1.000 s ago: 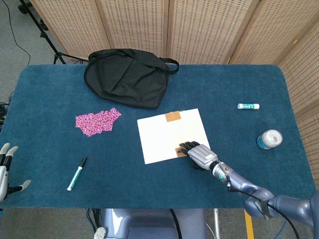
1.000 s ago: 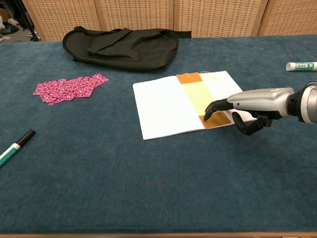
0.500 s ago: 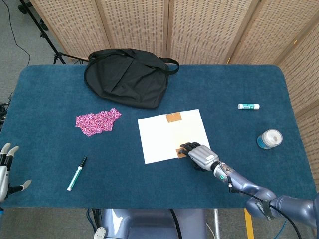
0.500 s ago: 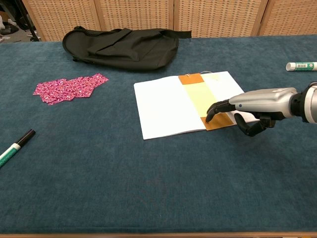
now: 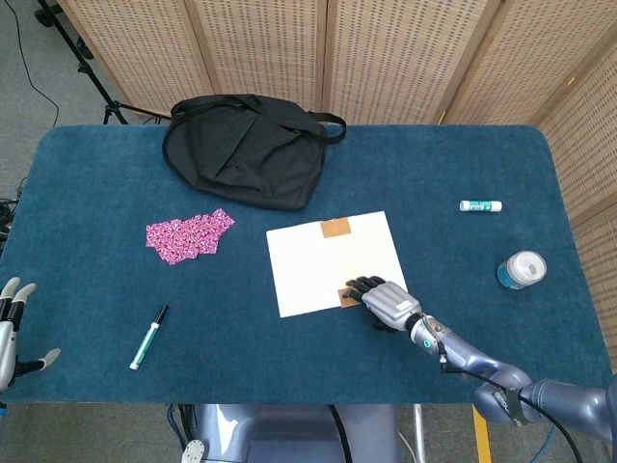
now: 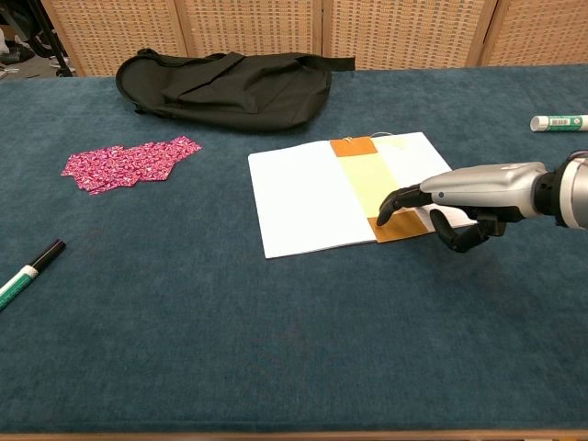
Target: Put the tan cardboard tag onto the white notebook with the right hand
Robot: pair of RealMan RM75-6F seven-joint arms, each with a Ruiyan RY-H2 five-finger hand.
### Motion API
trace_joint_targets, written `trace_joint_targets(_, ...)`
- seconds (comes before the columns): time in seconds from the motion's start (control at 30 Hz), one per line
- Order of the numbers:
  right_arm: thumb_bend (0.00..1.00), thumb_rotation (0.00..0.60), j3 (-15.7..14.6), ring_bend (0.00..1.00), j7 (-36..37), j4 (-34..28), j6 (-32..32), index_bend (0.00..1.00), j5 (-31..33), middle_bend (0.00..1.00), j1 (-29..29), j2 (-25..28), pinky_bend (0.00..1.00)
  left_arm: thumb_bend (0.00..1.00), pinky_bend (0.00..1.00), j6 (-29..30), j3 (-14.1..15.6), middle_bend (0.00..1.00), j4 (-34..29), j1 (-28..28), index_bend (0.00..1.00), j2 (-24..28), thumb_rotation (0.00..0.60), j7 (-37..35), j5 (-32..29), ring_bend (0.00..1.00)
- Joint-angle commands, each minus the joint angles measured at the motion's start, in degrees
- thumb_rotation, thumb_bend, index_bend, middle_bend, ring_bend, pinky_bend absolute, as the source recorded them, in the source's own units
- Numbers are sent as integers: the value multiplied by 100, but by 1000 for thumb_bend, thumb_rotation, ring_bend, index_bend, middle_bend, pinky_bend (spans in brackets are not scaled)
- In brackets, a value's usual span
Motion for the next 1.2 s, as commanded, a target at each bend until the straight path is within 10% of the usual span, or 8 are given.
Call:
trace_joint_targets(0.03,1000,600,4,0,-13,-26,18,140,-28,94,-12,22,106,0,0,-3,0,0,1,-2,0,0,600,-1,1,0)
trace_joint_targets(1.13,1000,600,724,0,332,-851,922,140,-352,93,-127,502,106,0,0,36,24,0,-12,21,0,19,600,-42,64,0)
trace_joint_targets(1.2,836,600,779,0,420,-991,1279,136,-526,79,-268,712,106,0,0,64,39,0,-20,32,0,37,600,-62,119,0)
